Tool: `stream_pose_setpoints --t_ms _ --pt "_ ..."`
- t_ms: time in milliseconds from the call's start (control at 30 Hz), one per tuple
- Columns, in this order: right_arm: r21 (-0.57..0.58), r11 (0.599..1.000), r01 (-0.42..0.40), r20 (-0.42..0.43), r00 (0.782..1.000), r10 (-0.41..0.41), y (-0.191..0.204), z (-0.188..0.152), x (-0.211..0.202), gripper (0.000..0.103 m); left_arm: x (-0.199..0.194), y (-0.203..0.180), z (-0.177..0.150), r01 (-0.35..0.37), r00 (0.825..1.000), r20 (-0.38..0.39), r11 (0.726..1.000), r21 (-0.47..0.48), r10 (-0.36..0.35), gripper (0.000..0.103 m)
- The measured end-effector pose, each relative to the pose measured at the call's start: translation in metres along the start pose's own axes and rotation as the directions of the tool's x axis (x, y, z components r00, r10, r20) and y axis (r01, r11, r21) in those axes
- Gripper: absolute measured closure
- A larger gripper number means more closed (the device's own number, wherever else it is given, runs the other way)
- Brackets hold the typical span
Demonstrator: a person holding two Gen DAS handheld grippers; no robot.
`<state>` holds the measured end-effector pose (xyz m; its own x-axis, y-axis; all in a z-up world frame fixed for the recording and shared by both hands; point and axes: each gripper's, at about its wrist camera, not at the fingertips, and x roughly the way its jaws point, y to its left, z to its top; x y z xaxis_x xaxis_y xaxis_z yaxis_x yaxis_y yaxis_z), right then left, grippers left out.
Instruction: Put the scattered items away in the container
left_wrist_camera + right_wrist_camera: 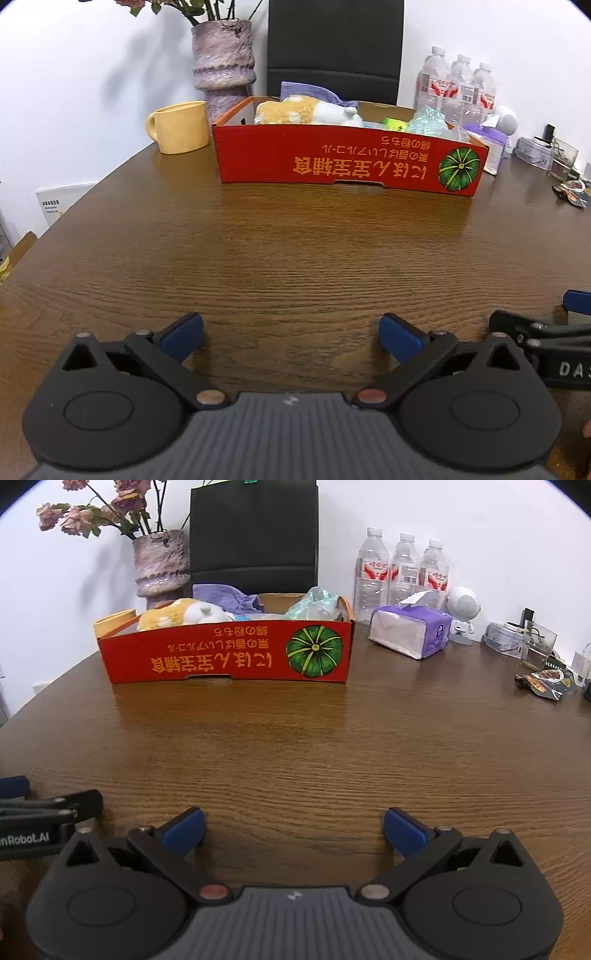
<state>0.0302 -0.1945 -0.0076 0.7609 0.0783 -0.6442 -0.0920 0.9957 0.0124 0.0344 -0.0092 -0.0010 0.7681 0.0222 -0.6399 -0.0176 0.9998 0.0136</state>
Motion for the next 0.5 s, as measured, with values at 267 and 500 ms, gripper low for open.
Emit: stream_pose_setpoints --t_ms 267,500 --pt "-0.006 1.0 -0.008 0.0 1.0 0.008 0.0 -0.0007 0.0002 0.0 -0.0005 -0.0012 -0.0003 0.031 1.0 -0.001 0.999 0.029 -0.031 0.0" --pt "-0.008 1.0 -0.011 0.0 1.0 0.011 -0.0001 -0.0009 0.0004 0.0 -0.0015 -0.0011 -0.0001 0.034 0.999 -0.002 0.999 0.029 -0.034 0.0"
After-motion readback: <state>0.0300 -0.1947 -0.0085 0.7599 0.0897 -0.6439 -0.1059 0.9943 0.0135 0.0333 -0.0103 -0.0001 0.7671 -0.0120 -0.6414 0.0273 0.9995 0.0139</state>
